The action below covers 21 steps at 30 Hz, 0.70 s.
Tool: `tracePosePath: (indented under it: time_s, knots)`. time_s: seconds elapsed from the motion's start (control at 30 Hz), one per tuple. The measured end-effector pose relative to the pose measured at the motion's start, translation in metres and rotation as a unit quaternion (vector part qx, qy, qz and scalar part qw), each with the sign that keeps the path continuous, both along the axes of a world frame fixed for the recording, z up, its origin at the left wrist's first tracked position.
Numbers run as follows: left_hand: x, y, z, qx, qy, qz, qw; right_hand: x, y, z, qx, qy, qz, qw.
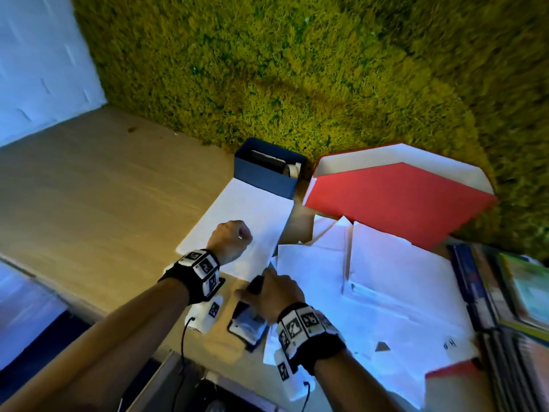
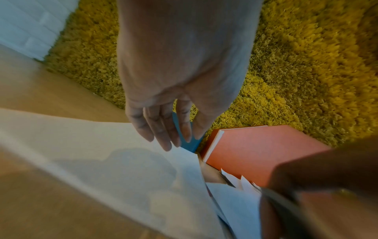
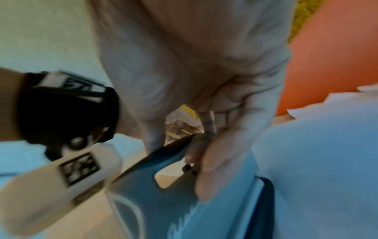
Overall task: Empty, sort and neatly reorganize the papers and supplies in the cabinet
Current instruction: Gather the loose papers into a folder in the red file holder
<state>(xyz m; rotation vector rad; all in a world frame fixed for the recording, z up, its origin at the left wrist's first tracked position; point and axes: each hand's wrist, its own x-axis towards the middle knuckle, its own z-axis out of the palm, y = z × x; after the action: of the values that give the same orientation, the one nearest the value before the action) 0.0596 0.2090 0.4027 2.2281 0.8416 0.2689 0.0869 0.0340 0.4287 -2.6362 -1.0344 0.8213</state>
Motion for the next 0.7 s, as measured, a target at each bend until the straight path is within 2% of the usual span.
tracePosePath:
  time_s: [0.13, 0.23, 0.33, 0.47, 0.6, 0.7]
  knots:
    - [-0.028, -0.03, -0.002, -0.042, -0.019, -0.016, 0.999, 0.01, -0.009, -0.004, 0.096, 0.082, -0.02, 0.992]
    - [-0.042, -0.053, 0.003, -0.114, -0.028, -0.031, 0.993, 0.013, -0.025, 0.003, 0.19, 0.171, -0.075, 0.964]
    - [-0.049, -0.078, 0.017, -0.162, -0.011, -0.058, 0.985, 0.011, -0.043, 0.008, 0.249, 0.196, -0.075, 0.945]
    - [-0.048, -0.12, 0.045, -0.267, -0.042, -0.065, 0.961, 0.009, -0.073, 0.028, 0.333, 0.148, -0.085, 0.927]
    - [-0.028, -0.153, 0.063, -0.219, -0.081, -0.085, 0.969, 0.016, -0.112, 0.061, 0.404, 0.108, -0.111, 0.901]
    - [-0.001, -0.181, 0.065, -0.251, -0.14, -0.059, 0.956, 0.034, -0.148, 0.076, 0.392, -0.001, -0.151, 0.908]
